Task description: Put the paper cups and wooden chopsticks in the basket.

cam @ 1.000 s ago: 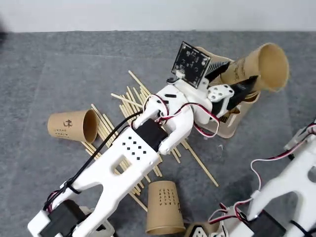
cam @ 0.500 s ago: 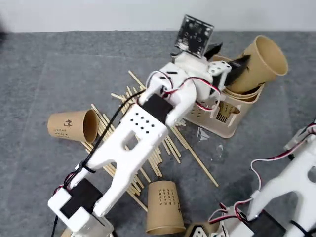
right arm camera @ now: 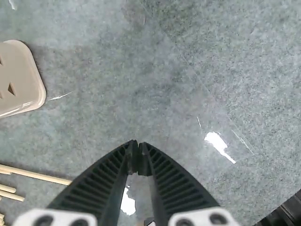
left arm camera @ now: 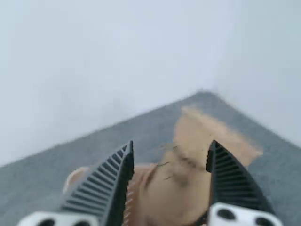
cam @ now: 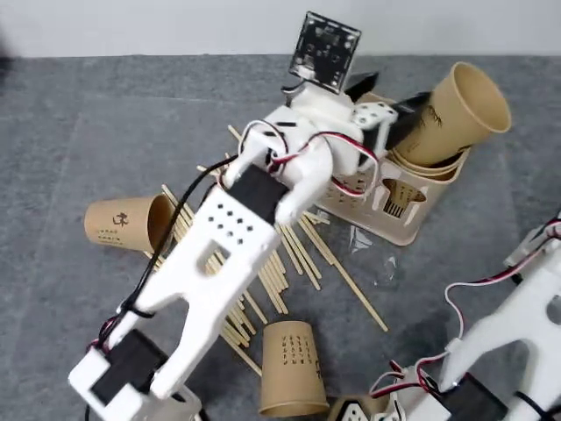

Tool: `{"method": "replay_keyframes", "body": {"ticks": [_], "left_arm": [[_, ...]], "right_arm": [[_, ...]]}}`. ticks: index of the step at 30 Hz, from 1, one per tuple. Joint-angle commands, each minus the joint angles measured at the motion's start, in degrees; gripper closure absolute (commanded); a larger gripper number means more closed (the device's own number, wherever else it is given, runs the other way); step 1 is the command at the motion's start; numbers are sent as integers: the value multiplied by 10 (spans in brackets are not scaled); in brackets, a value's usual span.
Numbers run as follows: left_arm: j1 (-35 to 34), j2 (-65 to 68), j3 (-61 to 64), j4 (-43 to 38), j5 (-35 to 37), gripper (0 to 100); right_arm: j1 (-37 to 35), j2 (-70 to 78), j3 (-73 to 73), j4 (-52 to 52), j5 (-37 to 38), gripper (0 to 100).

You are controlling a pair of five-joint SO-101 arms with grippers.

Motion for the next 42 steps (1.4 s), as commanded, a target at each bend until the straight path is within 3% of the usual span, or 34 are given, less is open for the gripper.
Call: {"method": "replay_keyframes", "body": {"ticks": [1,8,12,21,25,33,42], "left_arm": [[26,-42,-31,-46,5,754],[33,23,-39,-157,3,830],[33,91,-73,-166,3,841],[36,190,-189,-79,-8,840],[29,202,-204,-18,-56,844],[-16,201,-205,78,-62,844],[-24,58,-214,248,-63,844]], "right_arm": [[0,-28,-7,-2,6,989],[0,-28,-4,-2,6,989],[0,-28,-4,-2,6,989],[0,-28,-3,-1,6,989],[0,-28,-3,-1,6,989],[0,-28,-3,-1,6,989],[0,-28,-4,-3,6,989]]}}
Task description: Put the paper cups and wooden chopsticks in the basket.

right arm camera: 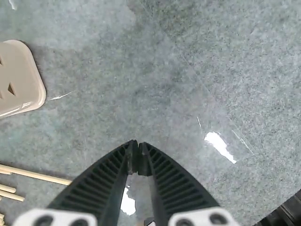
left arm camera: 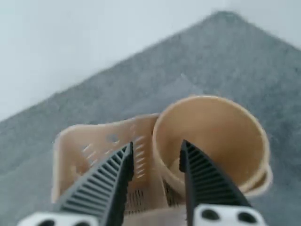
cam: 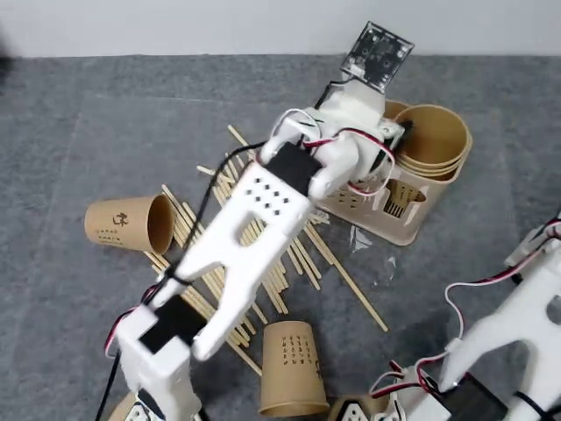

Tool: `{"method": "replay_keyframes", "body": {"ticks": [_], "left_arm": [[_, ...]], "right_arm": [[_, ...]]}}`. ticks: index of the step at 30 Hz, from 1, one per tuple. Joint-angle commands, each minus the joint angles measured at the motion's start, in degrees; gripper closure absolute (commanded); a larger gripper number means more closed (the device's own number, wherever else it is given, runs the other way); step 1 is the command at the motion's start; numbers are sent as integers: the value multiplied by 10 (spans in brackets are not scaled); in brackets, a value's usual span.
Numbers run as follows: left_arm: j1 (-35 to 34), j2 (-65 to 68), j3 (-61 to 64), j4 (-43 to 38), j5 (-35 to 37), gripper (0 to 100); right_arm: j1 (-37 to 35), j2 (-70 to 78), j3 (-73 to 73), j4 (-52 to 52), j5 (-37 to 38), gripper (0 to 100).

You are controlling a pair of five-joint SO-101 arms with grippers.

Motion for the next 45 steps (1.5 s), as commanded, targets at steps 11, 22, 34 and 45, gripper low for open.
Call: {"method": "replay_keyframes", "body": {"ticks": [11,22,34,45], "left_arm": [[-201,-248,-29,289,-39,844],[-420,-300,-29,409,-178,844],[-550,-300,95,361,-222,844],[-587,-300,211,277,-223,844]], "right_arm": [[-78,-29,-7,18,85,989],[-326,-156,15,98,216,989],[-632,-357,224,99,274,982],[-734,-429,274,100,274,982]]}}
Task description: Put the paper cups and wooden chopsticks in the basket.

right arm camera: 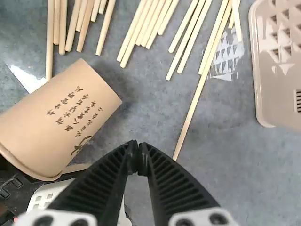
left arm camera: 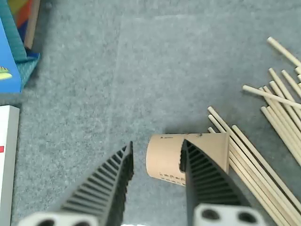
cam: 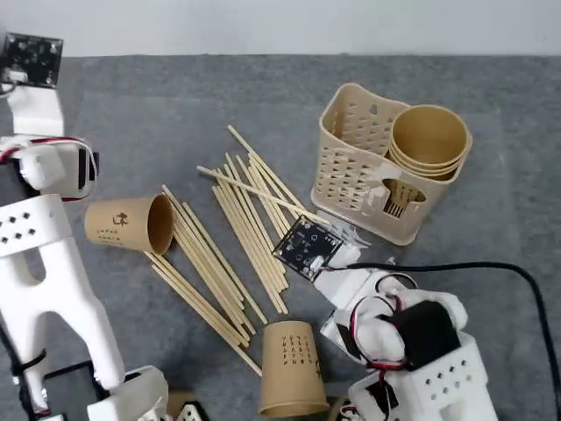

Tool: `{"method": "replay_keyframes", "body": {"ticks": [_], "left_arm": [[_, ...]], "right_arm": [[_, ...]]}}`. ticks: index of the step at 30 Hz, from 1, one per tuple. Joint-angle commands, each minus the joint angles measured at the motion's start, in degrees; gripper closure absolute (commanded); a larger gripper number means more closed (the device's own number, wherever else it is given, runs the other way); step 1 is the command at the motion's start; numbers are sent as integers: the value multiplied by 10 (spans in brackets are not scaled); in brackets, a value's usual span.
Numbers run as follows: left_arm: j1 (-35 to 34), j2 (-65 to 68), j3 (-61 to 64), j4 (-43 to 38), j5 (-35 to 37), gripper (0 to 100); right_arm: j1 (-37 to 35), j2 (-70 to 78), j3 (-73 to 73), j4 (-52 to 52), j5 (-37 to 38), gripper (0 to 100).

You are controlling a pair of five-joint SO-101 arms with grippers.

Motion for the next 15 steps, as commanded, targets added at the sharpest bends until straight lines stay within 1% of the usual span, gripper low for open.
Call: {"method": "replay_keyframes", "body": {"ticks": [1,4,10,13,15], "left_arm": [[-8,-22,14,-30,-6,844],[-8,-22,37,-46,-20,844],[-9,-22,65,-61,-19,844],[-9,-22,70,-61,-19,844],[-11,-22,70,-59,-19,844]], "right_arm": [[-29,-9,-4,24,4,982],[-72,-12,-4,24,4,983],[-187,-6,-4,24,0,984],[-220,-5,-4,24,-4,983],[-225,-5,-5,24,-6,983]]}}
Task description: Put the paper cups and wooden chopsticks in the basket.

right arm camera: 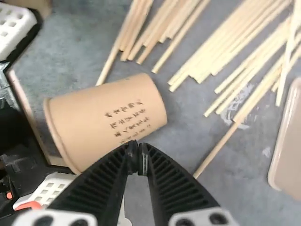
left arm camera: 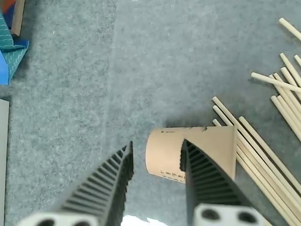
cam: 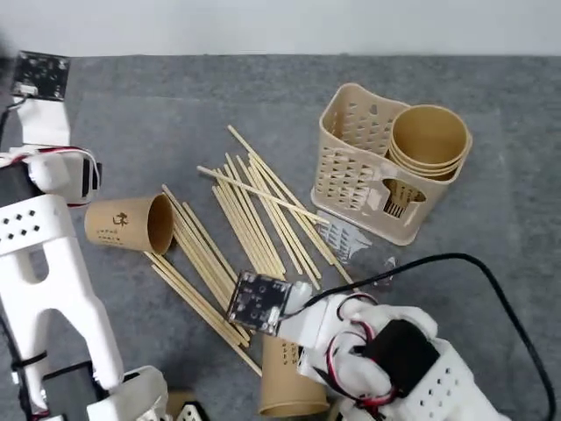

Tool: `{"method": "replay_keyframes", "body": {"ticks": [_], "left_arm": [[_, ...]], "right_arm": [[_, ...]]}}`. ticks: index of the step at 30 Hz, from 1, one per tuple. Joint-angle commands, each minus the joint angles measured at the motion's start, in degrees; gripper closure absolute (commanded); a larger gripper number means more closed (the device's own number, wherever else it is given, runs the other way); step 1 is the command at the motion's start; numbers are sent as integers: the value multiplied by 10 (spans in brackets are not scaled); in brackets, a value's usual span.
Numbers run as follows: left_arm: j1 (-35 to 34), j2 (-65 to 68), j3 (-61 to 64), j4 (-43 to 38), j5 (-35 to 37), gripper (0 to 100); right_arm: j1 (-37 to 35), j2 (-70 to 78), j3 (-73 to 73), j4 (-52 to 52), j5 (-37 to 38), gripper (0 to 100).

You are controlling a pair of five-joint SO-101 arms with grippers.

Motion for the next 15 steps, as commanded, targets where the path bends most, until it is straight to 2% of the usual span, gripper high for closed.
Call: {"method": "replay_keyframes", "body": {"ticks": [1,3,8,15], "left_arm": [[-6,-22,-5,-10,-2,844],[-7,-22,-5,-11,-2,844],[-5,-22,-6,-11,-1,844],[-9,-22,-6,-10,-3,844]], "right_arm": [[-18,0,-5,24,-7,983],[-18,0,-11,26,-11,983],[-19,39,-39,26,-76,983],[-19,136,-118,27,-90,983]]}}
